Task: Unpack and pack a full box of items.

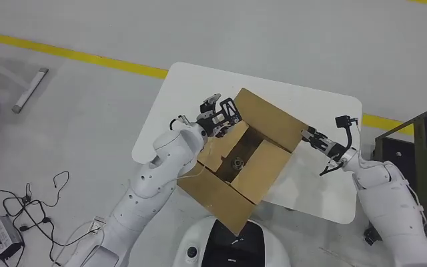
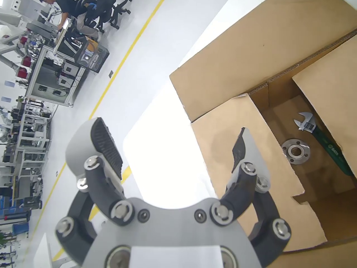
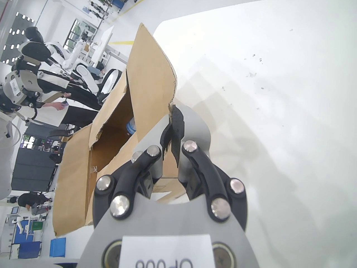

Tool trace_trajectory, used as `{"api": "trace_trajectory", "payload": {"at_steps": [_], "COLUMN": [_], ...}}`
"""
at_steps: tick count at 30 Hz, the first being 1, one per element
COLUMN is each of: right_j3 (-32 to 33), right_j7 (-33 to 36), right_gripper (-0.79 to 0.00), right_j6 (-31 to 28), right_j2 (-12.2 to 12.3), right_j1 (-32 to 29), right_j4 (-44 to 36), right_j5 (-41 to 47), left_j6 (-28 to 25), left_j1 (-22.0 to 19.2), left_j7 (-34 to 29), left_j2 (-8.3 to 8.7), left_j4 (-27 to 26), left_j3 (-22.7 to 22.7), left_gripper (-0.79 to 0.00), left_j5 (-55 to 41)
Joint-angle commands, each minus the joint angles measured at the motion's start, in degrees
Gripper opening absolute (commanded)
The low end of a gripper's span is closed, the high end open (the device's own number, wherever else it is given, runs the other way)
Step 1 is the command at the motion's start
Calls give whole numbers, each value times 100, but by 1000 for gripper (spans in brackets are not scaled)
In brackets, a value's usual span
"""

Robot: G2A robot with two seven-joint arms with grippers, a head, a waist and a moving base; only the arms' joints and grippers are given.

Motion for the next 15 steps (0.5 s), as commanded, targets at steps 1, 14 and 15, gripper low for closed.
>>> {"api": "trace_trajectory", "payload": {"at_steps": [1, 14, 15], "right_j3": [-46, -315, -324], "right_j7": [-10, -76, -104], "right_gripper": [-785, -785, -785], "right_j6": [-15, -216, -225], "right_j2": [-14, -101, -105], "right_j1": [31, 173, 173], "right_j4": [88, 503, 525], "right_j5": [-24, -108, -118], "left_j6": [-177, -324, -314], "left_j1": [-9, 108, 133], "left_j7": [-30, -363, -375], "left_j2": [3, -13, -15], "left_j4": [31, 120, 110], "left_j3": [27, 46, 36], "left_gripper": [0, 0, 0], "left_j5": [-31, -364, -423]}}
